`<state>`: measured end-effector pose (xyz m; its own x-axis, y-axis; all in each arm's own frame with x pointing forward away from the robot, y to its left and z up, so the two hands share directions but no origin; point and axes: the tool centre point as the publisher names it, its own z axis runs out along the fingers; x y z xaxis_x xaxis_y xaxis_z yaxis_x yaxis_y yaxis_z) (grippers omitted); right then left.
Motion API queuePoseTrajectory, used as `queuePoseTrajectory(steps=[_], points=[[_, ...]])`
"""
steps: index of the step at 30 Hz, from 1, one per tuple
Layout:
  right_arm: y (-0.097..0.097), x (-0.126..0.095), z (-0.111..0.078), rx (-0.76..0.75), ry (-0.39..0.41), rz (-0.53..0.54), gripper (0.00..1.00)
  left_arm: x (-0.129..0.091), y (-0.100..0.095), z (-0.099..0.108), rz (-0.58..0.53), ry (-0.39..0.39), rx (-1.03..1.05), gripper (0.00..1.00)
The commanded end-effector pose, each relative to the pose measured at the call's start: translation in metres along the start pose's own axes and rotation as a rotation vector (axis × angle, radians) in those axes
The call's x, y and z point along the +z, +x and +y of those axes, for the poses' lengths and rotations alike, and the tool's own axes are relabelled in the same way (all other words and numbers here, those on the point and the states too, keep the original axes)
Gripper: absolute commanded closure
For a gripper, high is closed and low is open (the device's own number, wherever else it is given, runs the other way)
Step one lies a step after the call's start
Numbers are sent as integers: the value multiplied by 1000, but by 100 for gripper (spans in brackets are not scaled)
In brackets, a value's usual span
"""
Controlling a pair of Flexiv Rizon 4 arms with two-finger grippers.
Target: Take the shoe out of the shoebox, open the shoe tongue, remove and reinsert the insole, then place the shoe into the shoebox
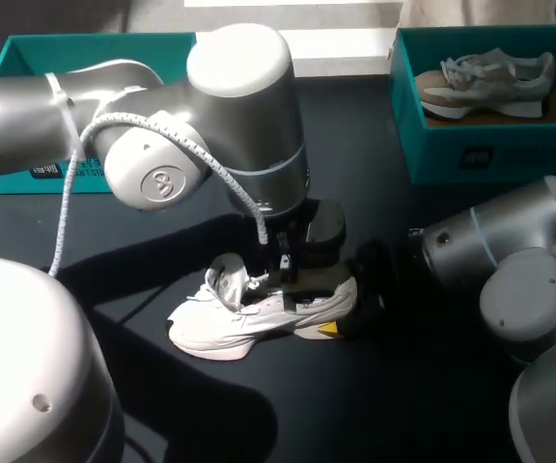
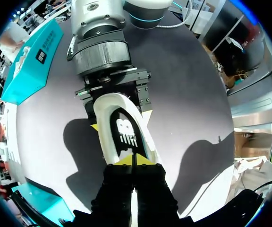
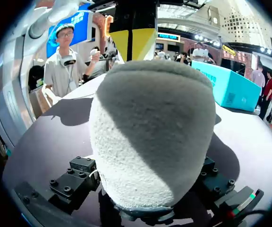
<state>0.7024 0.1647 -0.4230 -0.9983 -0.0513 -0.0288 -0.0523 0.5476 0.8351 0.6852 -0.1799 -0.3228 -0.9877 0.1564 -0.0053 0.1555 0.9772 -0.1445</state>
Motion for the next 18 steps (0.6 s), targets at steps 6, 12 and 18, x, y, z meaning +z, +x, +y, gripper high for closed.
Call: queuePoseTrajectory(steps=[6,12,18], points=[[2,4,-2,1,3,-3,100,20,0,-14,40,-9,4,100],[2,4,-2,1,3,-3,100,30,10,-13,59,-7,1,100],[2,4,-2,1,3,-3,100,36,-6,6,72,-6,-16,100]])
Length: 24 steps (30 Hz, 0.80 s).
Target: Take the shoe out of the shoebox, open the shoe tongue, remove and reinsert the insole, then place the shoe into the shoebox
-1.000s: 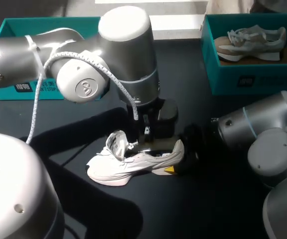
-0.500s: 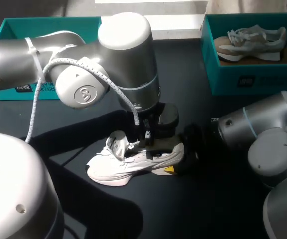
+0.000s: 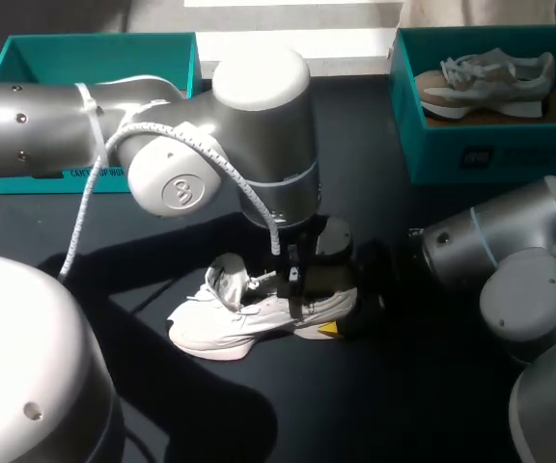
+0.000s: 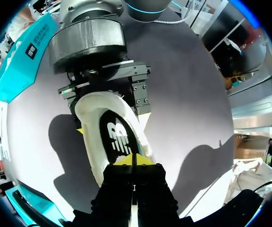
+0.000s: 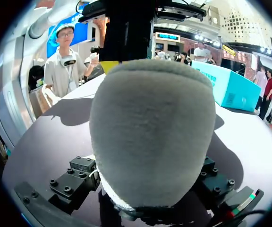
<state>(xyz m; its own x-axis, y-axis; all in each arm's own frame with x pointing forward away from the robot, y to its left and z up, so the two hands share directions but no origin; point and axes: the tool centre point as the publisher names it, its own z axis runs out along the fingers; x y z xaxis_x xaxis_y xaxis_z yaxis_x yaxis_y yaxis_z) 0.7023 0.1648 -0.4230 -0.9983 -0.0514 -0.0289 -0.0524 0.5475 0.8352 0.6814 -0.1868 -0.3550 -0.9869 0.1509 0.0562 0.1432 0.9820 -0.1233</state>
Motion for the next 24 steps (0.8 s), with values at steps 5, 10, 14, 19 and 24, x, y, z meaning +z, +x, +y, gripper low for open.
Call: queuePoseTrajectory(steps=[5,10,14,19,24], points=[[2,4,-2,1,3,-3,100,2,-12,12,16,9,1,100],[2,4,-2,1,3,-3,100,3,-6,12,25,19,7,100],[2,4,-2,1,3,-3,100,5,3,9,28,25,9,100],[2,4,-2,1,3,-3,100,9,10,5,33,26,12,100],[2,4,-2,1,3,-3,100,14,13,3,34,19,5,100]])
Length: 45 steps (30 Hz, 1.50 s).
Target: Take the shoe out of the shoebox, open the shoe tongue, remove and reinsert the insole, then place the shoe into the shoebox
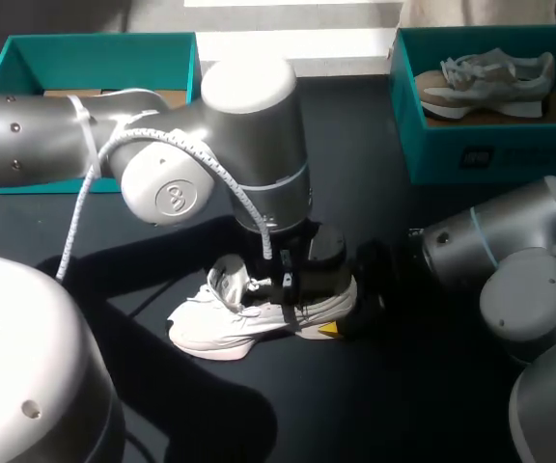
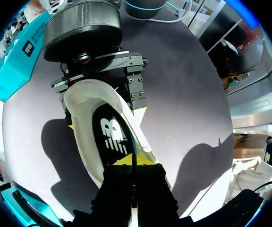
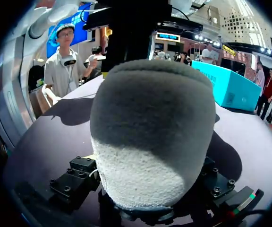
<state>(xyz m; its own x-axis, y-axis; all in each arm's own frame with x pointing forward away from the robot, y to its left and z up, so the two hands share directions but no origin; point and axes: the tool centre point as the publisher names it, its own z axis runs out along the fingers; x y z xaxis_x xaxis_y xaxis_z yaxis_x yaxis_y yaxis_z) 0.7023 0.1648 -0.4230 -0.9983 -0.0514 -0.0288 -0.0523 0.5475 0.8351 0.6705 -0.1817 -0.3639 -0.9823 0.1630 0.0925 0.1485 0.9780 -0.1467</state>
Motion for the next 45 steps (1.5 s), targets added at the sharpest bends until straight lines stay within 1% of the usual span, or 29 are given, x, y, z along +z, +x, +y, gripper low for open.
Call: queuePoseTrajectory(steps=[1,3,5,14,19,24,28,29,30,31,32,34,40,43,45], points=[[2,4,-2,1,3,-3,100,7,2,-2,-3,-6,-4,100],[2,4,-2,1,3,-3,100,10,2,-2,-4,-14,-11,100],[2,4,-2,1,3,-3,100,17,1,1,-1,-14,-14,100],[2,4,-2,1,3,-3,100,33,-9,12,-1,-30,-18,100],[2,4,-2,1,3,-3,100,35,-8,11,1,-23,-10,100],[2,4,-2,1,3,-3,100,35,2,7,-2,-6,3,100],[2,4,-2,1,3,-3,100,34,4,6,-1,-5,8,100],[2,4,-2,1,3,-3,100,34,4,7,-1,-7,8,93],[2,4,-2,1,3,-3,100,34,4,7,2,-11,8,82],[2,4,-2,1,3,-3,100,35,4,7,5,-10,7,75],[2,4,-2,1,3,-3,100,36,4,8,7,-11,6,73],[2,4,-2,1,3,-3,100,38,2,9,9,-12,5,67],[2,4,-2,1,3,-3,100,43,-1,12,10,-20,0,66],[2,4,-2,1,3,-3,100,47,-2,12,-2,-30,-3,67],[2,4,-2,1,3,-3,100,51,-3,12,-31,-35,1,67]])
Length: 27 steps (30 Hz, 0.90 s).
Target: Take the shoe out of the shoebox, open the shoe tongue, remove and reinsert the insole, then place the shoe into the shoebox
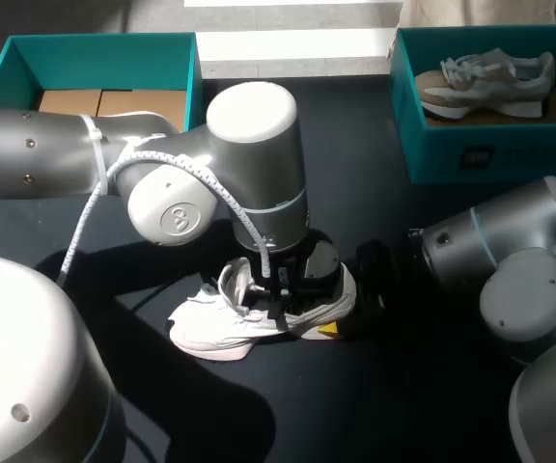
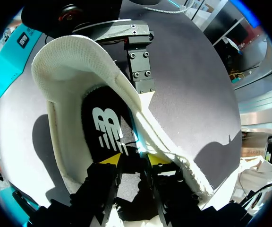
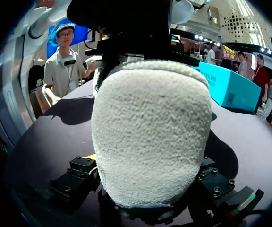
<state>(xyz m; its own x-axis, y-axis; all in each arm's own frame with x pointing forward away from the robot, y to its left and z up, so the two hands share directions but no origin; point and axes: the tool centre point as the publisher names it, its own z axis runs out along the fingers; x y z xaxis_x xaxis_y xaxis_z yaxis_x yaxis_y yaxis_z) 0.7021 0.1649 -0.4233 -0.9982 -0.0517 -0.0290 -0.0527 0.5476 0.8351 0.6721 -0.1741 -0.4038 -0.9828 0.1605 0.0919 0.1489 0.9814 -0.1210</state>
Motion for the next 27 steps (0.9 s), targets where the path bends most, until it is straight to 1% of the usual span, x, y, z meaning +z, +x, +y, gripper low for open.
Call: queuePoseTrajectory(steps=[1,2,5,7,8,9,10,11,14,18,19,23,25,27], points=[[2,4,-2,1,3,-3,100,14,1,-2,-45,-9,1,65],[2,4,-2,1,3,-3,100,15,2,-2,-56,-22,-7,65],[2,4,-2,1,3,-3,100,18,5,-6,-77,-24,-4,63],[2,4,-2,1,3,-3,100,19,7,-8,-99,-26,-14,65],[2,4,-2,1,3,-3,100,20,8,-9,-118,-30,-14,69],[2,4,-2,1,3,-3,100,20,9,-10,-141,-36,-21,77],[2,4,-2,1,3,-3,100,21,9,-11,-156,-46,-25,87],[2,4,-2,1,3,-3,100,21,10,-12,-169,-45,-28,100],[2,4,-2,1,3,-3,100,22,11,-16,-208,-59,-41,100],[2,4,-2,1,3,-3,100,21,11,-18,-226,-64,-48,100],[2,4,-2,1,3,-3,100,18,10,-22,-229,-63,-48,100],[2,4,-2,1,3,-3,100,9,9,-26,-236,-61,-54,100],[2,4,-2,1,3,-3,100,2,15,-32,-236,-59,-60,100],[2,4,-2,1,3,-3,100,-3,26,-38,-255,-63,-64,100]])
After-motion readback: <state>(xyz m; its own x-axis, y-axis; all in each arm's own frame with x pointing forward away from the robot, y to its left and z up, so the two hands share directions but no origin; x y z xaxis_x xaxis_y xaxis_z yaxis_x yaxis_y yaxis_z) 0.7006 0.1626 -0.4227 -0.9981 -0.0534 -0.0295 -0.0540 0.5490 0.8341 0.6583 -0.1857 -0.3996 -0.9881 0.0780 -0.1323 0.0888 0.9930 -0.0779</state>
